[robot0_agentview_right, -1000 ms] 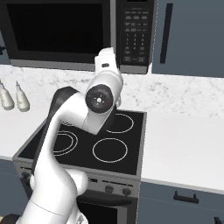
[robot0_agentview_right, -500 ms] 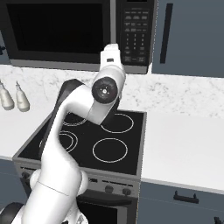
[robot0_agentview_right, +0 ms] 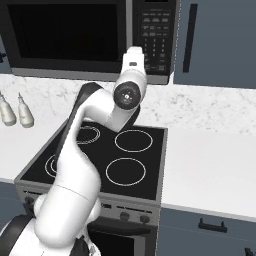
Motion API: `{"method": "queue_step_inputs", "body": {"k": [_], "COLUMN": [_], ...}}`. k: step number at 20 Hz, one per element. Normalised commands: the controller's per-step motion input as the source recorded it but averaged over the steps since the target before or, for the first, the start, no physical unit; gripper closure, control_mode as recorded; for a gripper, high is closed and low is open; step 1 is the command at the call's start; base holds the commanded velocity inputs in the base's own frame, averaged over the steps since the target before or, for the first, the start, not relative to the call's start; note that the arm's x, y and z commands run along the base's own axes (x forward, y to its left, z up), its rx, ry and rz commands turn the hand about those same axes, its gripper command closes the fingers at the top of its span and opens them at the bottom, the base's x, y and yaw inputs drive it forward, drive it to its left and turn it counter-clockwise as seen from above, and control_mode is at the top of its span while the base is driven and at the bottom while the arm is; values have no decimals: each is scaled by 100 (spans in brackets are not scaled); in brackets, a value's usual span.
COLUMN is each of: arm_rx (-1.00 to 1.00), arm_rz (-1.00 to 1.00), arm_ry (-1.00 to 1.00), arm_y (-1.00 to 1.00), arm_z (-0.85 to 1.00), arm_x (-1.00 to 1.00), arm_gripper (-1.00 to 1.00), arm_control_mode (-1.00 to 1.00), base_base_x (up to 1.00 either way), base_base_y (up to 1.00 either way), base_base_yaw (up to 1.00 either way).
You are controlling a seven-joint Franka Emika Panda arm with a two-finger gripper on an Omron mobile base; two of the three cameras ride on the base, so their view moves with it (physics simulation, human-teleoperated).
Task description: Open the microwave, place the bowl with waffle inside the microwave, then close the microwave door and turn it on.
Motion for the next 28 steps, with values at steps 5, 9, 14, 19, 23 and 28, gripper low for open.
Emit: {"method": "queue_step_inputs", "body": {"k": [5, 9, 14, 19, 23, 28], "arm_rx": [9, 8, 8, 5, 1, 0], "arm_rz": [0, 0, 0, 0, 0, 0], "arm_ry": [0, 0, 0, 0, 0, 0], "arm_y": [-18, -6, -6, -17, -19, -11], "arm_z": [0, 0, 0, -3, -9, -3], "arm_x": [44, 49, 54, 50, 33, -27], "arm_gripper": [100, 100, 100, 100, 100, 100], "arm_control_mode": [-100, -100, -100, -100, -100, -100], "base_base_x": [0, 0, 0, 0, 0, 0], "base_base_y": [0, 0, 0, 0, 0, 0], "base_base_yaw": [0, 0, 0, 0, 0, 0]}}
